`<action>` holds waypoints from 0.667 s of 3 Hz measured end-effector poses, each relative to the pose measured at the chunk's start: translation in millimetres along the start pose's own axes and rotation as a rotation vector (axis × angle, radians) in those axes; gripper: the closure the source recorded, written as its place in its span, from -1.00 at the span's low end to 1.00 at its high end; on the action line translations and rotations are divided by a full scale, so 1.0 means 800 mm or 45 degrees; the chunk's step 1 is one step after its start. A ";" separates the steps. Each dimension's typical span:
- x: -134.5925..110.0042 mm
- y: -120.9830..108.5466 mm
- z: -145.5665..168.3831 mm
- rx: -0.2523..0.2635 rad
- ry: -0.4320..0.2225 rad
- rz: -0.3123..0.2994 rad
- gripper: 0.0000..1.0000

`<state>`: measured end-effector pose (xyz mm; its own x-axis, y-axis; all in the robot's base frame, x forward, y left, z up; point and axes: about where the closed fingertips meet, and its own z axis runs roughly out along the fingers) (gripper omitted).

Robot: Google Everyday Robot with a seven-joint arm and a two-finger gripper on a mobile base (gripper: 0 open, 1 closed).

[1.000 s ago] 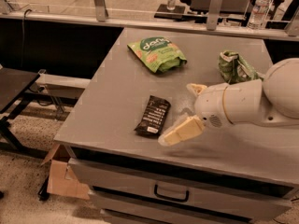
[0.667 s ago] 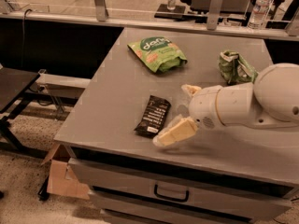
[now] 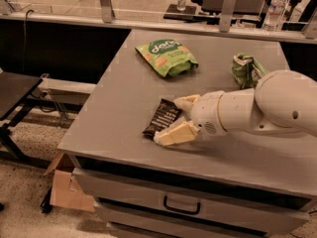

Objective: Move rxbar chocolate near green rice chip bag

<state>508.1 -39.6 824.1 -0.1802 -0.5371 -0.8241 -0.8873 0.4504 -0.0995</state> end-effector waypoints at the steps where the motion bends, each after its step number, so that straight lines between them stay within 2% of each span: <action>1: 0.001 0.000 0.006 -0.024 0.005 0.019 0.14; 2: -0.001 0.000 0.004 -0.024 0.005 0.019 0.61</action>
Offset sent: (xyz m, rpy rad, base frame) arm 0.0199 -0.0110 -0.0045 0.0267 0.0155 -0.0844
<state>509.8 -37.0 823.0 -0.1952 -0.5332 -0.8232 -0.8922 0.4452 -0.0768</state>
